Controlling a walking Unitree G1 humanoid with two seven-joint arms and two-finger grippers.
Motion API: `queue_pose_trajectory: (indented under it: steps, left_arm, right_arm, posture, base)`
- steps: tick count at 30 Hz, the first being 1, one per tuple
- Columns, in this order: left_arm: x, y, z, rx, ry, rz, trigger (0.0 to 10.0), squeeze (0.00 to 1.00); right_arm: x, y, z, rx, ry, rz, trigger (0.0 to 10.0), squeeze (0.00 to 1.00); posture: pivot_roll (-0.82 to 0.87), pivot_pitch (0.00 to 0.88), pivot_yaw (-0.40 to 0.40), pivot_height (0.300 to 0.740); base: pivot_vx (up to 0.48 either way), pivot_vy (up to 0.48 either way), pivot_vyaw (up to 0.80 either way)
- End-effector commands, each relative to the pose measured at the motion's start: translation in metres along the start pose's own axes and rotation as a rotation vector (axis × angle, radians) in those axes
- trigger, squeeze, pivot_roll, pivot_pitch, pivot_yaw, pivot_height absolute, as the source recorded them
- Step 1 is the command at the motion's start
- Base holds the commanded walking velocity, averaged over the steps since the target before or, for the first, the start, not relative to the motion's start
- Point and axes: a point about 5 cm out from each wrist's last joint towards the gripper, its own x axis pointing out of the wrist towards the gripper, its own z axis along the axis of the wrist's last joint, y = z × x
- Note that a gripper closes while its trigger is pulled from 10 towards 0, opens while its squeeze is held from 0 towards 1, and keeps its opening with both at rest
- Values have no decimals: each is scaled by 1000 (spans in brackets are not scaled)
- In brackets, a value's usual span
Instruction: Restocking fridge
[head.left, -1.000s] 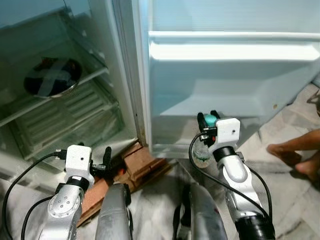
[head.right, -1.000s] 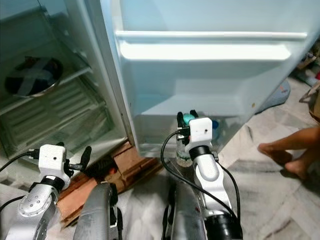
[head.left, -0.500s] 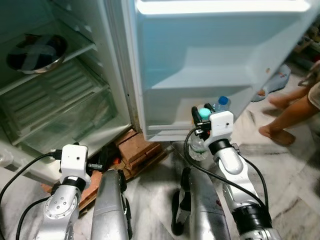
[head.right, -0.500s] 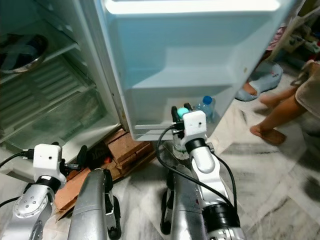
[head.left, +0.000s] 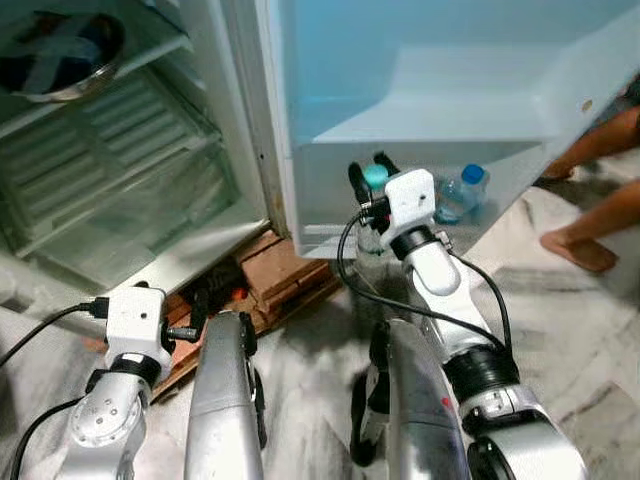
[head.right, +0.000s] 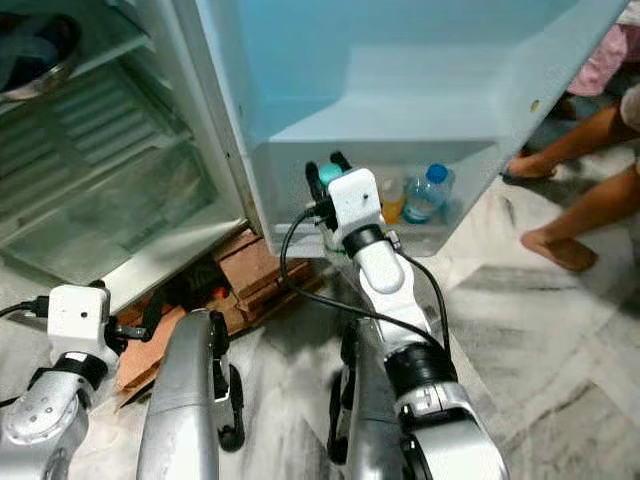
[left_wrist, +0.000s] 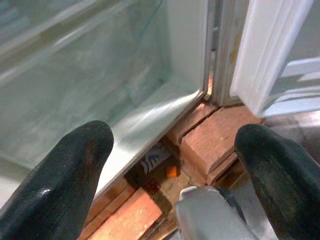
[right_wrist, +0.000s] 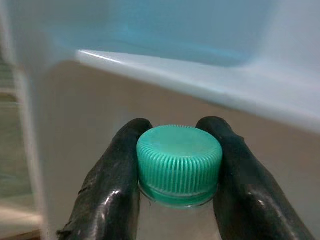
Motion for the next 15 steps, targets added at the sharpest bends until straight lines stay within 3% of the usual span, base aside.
queue_pose_trajectory:
  steps: [1, 6, 10, 15]
  left_arm:
    - [-7, 0, -4, -5, 34, -9, 10000, 0]
    - [-10, 0, -2, -8, 45, -17, 10000, 0]
    - [-13, 1, 0, -8, 51, -19, 10000, 0]
    - [-16, 2, 0, -7, 58, -23, 10000, 0]
  right_arm:
    - [7, 3, 8, -54, -50, 37, 10000, 0]
    - [29, -1, 40, -182, -195, 40, 10000, 0]
    - [34, -9, 56, -237, -264, -11, 10000, 0]
    - [33, -8, 60, -299, -315, -5, 10000, 0]
  posture:
    - [209, 356, -1, 567]
    - [223, 368, 0, 567]
    - [230, 377, 2, 567]
    - [235, 384, 8, 567]
  base:
    - [0, 0, 0]
    - [0, 0, 0]
    - [0, 0, 0]
    - [0, 0, 0]
